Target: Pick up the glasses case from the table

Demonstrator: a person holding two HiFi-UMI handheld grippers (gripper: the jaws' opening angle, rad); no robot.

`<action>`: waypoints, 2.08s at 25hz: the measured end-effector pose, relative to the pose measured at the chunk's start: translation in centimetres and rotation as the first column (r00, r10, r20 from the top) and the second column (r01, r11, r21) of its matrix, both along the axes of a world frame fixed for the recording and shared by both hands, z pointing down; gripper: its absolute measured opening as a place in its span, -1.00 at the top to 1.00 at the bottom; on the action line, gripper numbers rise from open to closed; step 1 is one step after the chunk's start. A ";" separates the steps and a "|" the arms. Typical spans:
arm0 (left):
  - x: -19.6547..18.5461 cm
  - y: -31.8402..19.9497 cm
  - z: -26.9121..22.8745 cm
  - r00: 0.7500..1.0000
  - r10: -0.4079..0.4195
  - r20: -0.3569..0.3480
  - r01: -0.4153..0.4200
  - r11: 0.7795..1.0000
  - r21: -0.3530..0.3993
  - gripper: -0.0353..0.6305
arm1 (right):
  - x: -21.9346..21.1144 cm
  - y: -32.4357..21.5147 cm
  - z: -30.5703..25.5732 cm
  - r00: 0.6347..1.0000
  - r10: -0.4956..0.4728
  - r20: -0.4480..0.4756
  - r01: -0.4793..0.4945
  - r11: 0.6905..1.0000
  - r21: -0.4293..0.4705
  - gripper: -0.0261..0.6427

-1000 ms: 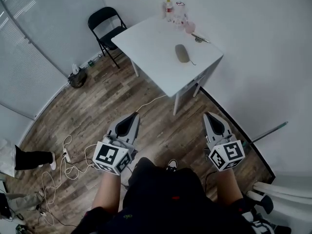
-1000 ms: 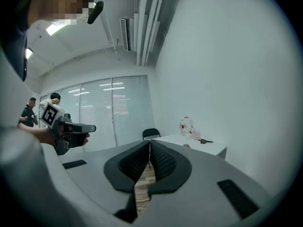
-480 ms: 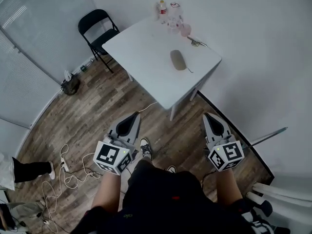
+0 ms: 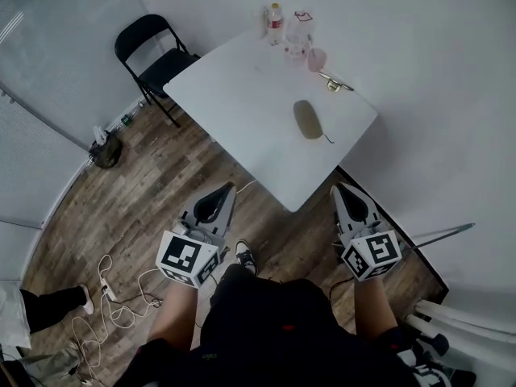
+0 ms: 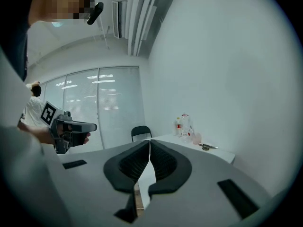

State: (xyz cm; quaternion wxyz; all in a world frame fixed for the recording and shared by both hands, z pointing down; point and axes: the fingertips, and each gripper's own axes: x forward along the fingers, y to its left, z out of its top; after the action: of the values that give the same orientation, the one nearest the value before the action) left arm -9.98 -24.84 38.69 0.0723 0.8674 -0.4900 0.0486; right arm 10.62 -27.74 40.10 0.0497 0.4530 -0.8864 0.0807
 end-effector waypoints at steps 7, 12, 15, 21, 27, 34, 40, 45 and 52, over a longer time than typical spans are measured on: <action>-5.2 -5.9 1.3 0.999 0.037 -0.004 -0.037 0.999 -0.017 0.82 | -5.8 -5.7 1.0 1.000 0.018 -0.020 -0.018 1.000 -0.020 0.86; -6.6 -7.8 2.1 1.000 0.019 -0.019 -0.019 0.999 -0.036 0.82 | -6.7 -9.0 2.3 0.999 0.008 -0.037 -0.009 0.999 -0.041 0.86; -6.4 -8.7 2.9 1.000 -0.007 -0.026 0.006 0.998 -0.054 0.82 | -5.8 -11.2 3.4 0.999 -0.013 -0.043 0.010 0.998 -0.064 0.85; -3.5 -9.6 4.6 0.997 -0.075 -0.031 0.071 0.992 -0.102 0.82 | -3.0 -15.9 7.4 0.995 -0.065 -0.072 0.054 0.988 -0.147 0.25; -0.9 -11.2 5.9 0.991 -0.127 -0.031 0.121 0.983 -0.137 0.82 | -1.1 -23.1 14.1 0.980 -0.101 -0.174 0.055 0.966 -0.254 -0.10; -0.9 -12.1 7.9 0.979 -0.204 -0.011 0.199 0.965 -0.173 0.82 | -1.6 -31.1 22.3 0.941 -0.136 -0.309 0.010 0.926 -0.378 -0.24; -2.6 -12.2 9.4 0.966 -0.259 0.004 0.254 0.946 -0.201 0.82 | -2.1 -35.4 29.1 0.901 -0.174 -0.398 -0.043 0.876 -0.481 -0.27; -4.6 -12.4 10.0 0.954 -0.300 0.009 0.295 0.929 -0.224 0.82 | -3.0 -36.8 31.6 0.872 -0.198 -0.447 -0.079 0.846 -0.528 -0.27; -5.5 -12.9 10.5 0.953 -0.302 0.006 0.296 0.928 -0.229 0.82 | -3.4 -37.5 33.4 0.881 -0.164 -0.444 -0.130 0.818 -0.561 -0.28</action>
State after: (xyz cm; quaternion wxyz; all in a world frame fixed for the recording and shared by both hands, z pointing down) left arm -15.46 -37.72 49.15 0.1845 0.7692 -0.6065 0.0799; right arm 7.22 -65.27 73.49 0.3993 0.4140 -0.7848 0.2309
